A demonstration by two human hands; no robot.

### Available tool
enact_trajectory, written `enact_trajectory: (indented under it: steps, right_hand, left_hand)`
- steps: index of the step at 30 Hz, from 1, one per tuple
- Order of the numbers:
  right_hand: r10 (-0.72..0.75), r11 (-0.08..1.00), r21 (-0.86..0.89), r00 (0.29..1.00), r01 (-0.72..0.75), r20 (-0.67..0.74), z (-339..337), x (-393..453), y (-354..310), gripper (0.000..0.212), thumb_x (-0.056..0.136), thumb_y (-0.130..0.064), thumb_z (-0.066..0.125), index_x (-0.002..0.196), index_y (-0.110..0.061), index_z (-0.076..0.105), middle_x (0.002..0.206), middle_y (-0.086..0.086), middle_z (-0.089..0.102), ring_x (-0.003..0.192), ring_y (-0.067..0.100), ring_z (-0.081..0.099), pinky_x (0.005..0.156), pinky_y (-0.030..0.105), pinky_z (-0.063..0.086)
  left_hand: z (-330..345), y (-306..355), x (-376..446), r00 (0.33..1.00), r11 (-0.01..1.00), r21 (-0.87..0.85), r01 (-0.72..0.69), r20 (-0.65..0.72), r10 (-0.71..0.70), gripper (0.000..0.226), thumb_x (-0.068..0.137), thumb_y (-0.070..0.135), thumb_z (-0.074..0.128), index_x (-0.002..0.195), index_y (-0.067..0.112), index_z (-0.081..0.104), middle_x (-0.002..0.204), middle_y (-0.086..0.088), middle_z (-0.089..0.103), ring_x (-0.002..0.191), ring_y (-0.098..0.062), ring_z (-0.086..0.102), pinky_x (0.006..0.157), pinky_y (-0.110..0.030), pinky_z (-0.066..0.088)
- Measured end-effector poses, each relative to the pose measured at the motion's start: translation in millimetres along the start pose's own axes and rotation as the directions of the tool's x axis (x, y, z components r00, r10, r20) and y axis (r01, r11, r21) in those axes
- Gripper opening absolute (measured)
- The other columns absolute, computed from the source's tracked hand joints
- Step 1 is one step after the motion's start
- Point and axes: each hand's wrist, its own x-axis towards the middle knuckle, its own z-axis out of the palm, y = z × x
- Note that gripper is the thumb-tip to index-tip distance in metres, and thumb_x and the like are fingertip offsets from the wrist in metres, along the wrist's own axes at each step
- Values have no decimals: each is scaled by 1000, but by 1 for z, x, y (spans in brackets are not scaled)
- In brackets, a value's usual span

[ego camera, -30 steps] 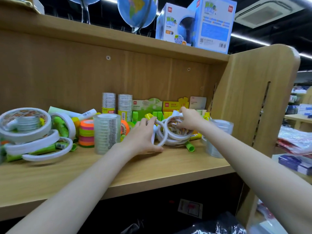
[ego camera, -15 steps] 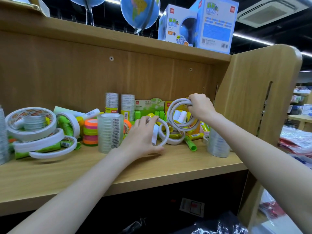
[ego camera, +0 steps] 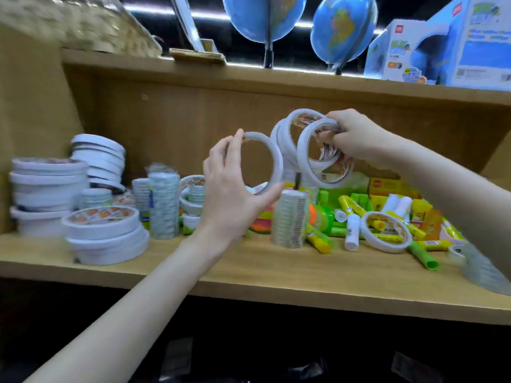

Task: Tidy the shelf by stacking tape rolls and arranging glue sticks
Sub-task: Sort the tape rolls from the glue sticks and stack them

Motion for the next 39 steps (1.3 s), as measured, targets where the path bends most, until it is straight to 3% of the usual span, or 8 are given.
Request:
enact_trajectory:
  steps: [5,12,16,22,28,32,35,39]
  right_hand:
    - [-161,987,31,982,159,100,62,46,-82,9,93,-14,50,87,-10,56,86,9,57,79,21,53,68,30,41]
    - [-246,960,177,952,215,179,121,90,-180,12,94,-16,48,92,-8,58,82,7,56,75,19,54,59,26,42]
    - [-170,959,263,960,109,223,152,117,-216,12,93,-14,49,97,-6,57,75,6,55,65,18,55,54,25,45]
    - [11,916,383,960,-122,278,176,147,-224,14,90,-8,51,102,0,51,102,23,59,87,34,62,86,46,51]
    - [-18,783,567,901,-257,432,194,159,-249,7,94,-2,46,96,2,51,85,12,55,60,16,60,55,23,55]
    - [-60,865,435,809,-250,585,209,156,-288,18,96,-10,47,79,-3,48,71,7,54,50,11,56,47,18,50]
    - [-74,880,403,765,-252,640,208,154,-292,20,90,-20,61,84,-3,52,86,9,58,60,13,60,48,18,53]
    - [-126,825,519,823,-224,554,204,159,-270,41,82,-23,71,113,1,59,107,10,56,81,13,59,63,20,57]
  left_hand:
    - [-89,-61,10,985,966,193,171,-42,-166,99,69,55,69,146,13,23,140,-8,30,130,-24,29,103,-24,23]
    - [-204,-128,17,938,844,412,343,-101,-332,85,66,60,63,137,17,45,144,-17,33,136,-28,25,109,-35,23]
    - [-229,-157,32,952,817,515,261,1,-305,86,64,68,57,127,10,56,142,-26,36,137,-31,26,109,-35,23]
    - [-217,-193,65,924,772,631,83,242,-296,56,85,44,58,133,16,48,130,-19,53,120,-31,45,92,-32,35]
    - [-217,-190,27,989,906,411,105,-139,-52,88,74,35,72,143,6,26,146,-12,34,136,-22,30,109,-27,23]
    - [-214,-190,15,971,934,321,158,-221,-88,101,70,51,62,148,15,9,156,-8,8,142,-16,9,111,-27,15]
    - [-210,-201,23,994,890,455,25,-110,28,70,85,55,46,144,24,26,154,-10,17,141,-22,18,113,-39,20]
    - [-206,-215,34,997,845,530,69,-62,-43,45,94,41,37,125,14,55,144,-11,37,127,-28,41,103,-41,34]
